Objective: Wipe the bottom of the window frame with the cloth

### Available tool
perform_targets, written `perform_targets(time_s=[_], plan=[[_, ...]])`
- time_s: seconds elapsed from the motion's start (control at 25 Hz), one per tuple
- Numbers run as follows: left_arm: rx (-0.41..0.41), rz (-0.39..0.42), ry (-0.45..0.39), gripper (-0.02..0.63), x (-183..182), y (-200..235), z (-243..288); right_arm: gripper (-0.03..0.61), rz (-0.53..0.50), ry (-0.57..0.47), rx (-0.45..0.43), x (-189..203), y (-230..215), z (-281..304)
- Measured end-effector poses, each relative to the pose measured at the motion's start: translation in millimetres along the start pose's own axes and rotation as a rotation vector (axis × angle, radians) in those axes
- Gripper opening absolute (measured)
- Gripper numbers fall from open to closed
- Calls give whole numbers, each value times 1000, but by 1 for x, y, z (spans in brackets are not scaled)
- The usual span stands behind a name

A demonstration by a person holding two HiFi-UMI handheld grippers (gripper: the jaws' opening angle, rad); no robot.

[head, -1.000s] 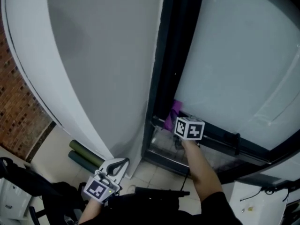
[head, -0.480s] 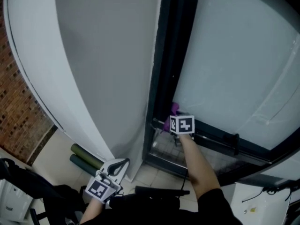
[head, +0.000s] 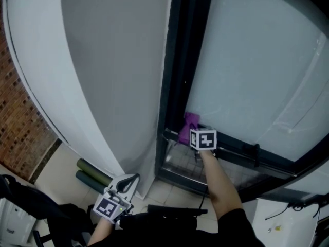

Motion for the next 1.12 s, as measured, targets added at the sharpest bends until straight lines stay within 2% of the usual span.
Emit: perform_targets(time_s=[0.56,0.68,1.12], plan=[[72,6,-8,2,0,-5,20,72,24,-13,61,13,-36,-20],[92,11,1,2,-2,-8,24,72,16,-14,96,15,-45,-25],[132,15,21,2,-3,-14,37,72,52,-5,114,26,-68,-36]])
Point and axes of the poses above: the fingertips, and each gripper's own axes: z forward along the fingers, y to its left, x out of its underside, the point moved 10 cm from there along -z, backward along the fingers, and after that the axes turned 8 degrees about x, right-handed, at the moved point
